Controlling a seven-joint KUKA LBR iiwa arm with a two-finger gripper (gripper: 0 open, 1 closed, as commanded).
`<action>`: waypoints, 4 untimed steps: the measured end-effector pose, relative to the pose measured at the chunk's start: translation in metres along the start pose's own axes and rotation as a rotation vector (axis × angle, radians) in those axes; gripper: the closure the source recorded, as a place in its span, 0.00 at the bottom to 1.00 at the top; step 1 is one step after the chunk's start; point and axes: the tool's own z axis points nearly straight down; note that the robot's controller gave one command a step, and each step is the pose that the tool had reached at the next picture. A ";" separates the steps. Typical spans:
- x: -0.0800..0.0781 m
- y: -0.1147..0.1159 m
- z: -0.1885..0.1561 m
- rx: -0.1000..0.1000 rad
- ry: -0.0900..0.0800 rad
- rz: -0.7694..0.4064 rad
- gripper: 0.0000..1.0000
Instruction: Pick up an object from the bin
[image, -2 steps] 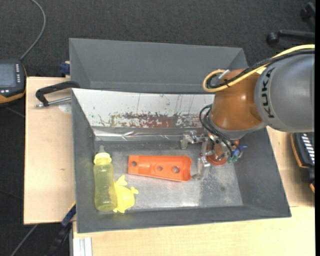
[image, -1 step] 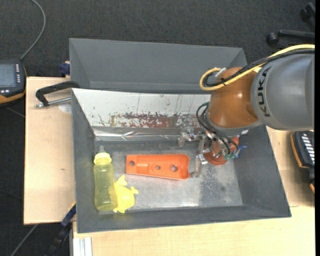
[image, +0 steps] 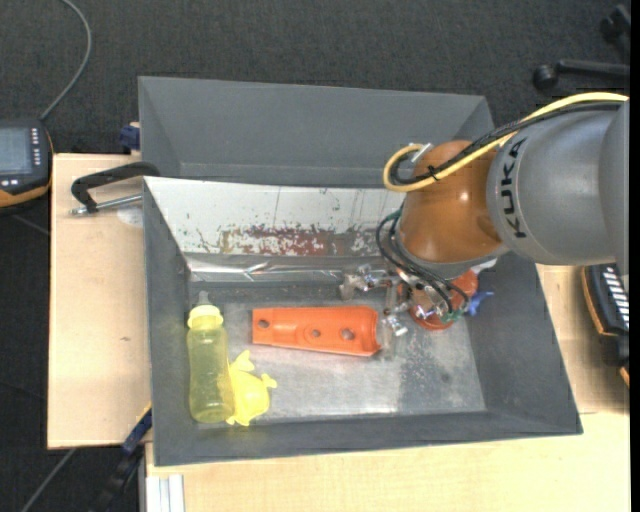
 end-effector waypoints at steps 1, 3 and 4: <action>-0.010 0.014 0.002 0.001 -0.007 -0.235 0.00; -0.041 0.074 0.007 0.000 -0.007 -0.362 1.00; -0.038 0.076 0.001 -0.002 -0.001 -0.364 1.00</action>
Offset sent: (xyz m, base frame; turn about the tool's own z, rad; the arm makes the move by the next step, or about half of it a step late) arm 0.0128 0.0814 -0.0077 -0.3633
